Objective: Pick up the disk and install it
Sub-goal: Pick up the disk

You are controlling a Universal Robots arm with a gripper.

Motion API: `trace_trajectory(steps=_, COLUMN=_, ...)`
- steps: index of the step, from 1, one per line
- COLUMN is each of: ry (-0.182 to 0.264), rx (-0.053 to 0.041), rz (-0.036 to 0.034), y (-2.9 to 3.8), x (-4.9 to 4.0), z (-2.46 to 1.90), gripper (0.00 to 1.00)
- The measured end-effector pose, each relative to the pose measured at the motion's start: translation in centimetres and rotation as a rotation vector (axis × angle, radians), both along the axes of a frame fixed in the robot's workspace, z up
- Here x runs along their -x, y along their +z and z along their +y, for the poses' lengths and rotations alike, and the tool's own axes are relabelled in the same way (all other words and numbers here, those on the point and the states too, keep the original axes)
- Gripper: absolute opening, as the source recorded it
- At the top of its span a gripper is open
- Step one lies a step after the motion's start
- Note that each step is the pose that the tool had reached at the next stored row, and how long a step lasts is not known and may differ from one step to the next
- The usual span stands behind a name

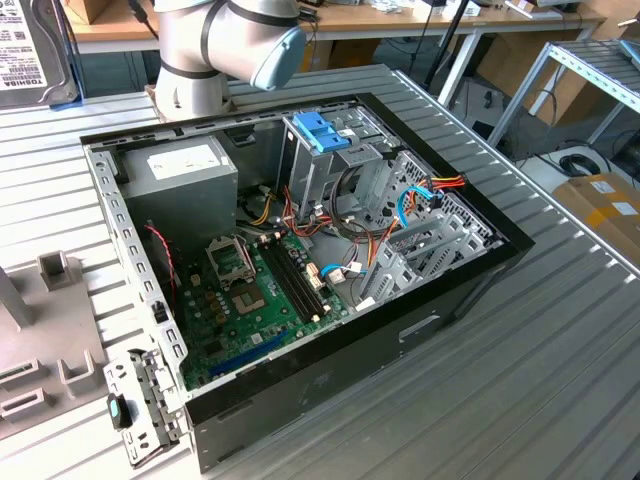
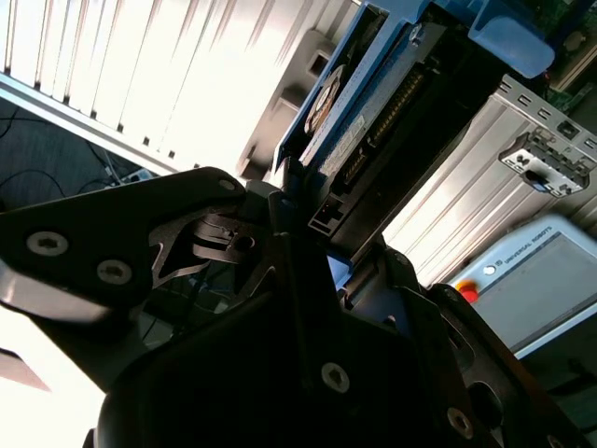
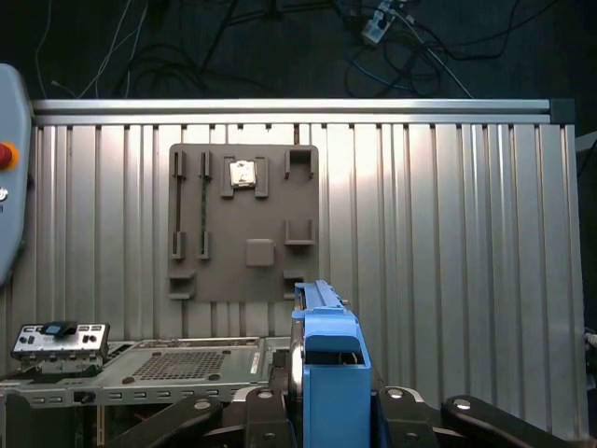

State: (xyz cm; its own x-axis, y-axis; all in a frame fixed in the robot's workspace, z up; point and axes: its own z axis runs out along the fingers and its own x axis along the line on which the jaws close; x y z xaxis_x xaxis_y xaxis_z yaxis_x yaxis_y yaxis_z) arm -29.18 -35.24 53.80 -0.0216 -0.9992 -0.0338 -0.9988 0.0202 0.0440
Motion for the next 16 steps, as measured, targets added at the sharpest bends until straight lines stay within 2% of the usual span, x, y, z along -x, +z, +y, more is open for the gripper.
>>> trace_trajectory(steps=16, ry=0.000, rx=0.0000, rz=0.0000, y=-0.02, x=-1.58, z=0.00, gripper=0.37)
